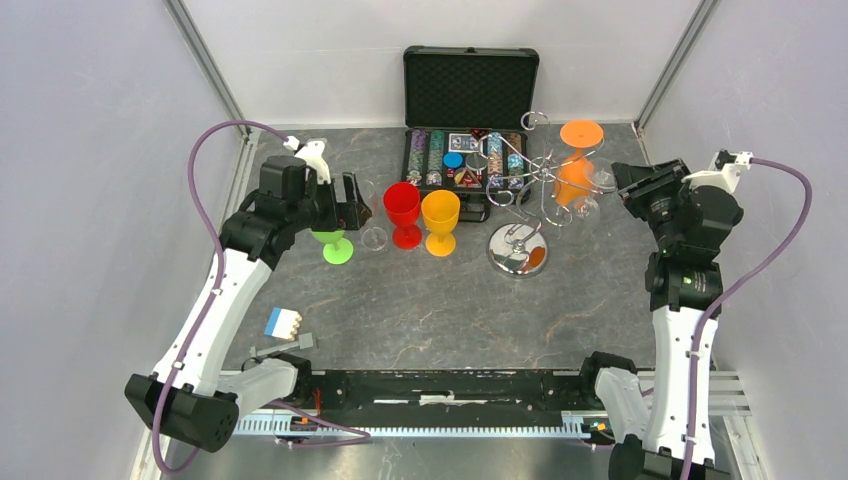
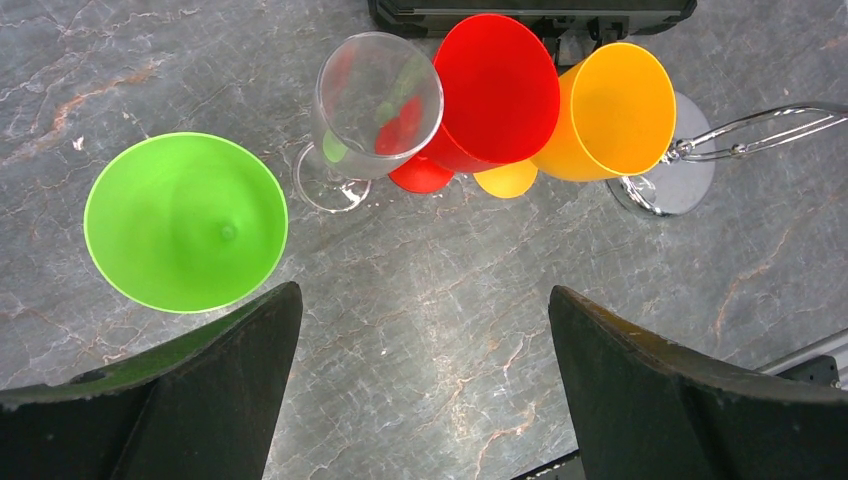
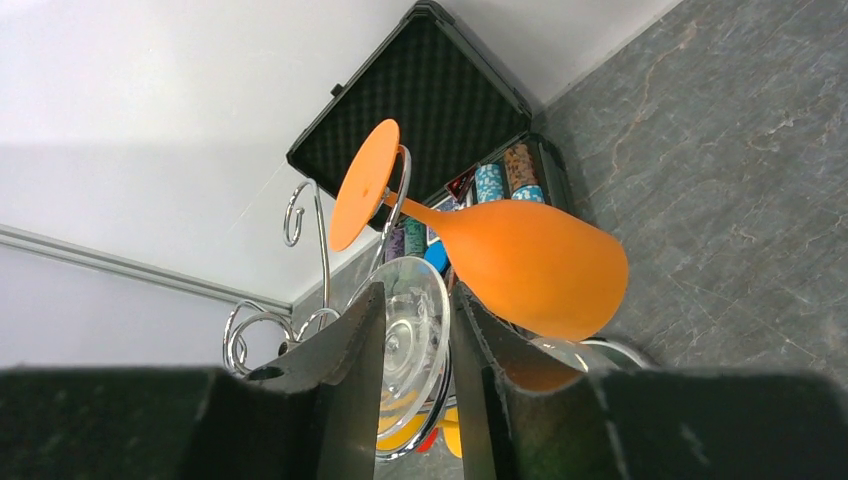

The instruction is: Take the wine glass off the wine glass rack

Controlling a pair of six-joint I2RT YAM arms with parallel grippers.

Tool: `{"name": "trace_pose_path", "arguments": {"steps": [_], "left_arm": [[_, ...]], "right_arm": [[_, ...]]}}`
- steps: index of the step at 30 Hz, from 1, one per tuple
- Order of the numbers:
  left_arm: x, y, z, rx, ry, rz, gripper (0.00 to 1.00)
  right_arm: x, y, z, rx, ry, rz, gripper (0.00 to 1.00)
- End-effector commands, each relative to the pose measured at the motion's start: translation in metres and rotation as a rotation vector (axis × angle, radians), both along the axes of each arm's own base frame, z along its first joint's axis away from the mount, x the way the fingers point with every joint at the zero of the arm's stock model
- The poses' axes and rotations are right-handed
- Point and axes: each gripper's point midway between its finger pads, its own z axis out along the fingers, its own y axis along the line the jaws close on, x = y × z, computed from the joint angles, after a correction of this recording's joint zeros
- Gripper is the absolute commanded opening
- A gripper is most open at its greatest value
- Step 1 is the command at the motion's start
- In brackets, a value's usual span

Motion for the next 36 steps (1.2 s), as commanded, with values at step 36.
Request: {"name": "trace_pose_path", "arguments": {"steps": [36], "left_arm": [[0.004, -0.002, 0.011, -0.029, -0.038, 0.004, 0.96]], "right_arm": [[-0.028, 0.003, 0.037, 0.097, -0.111, -0.045, 0.0]]}}
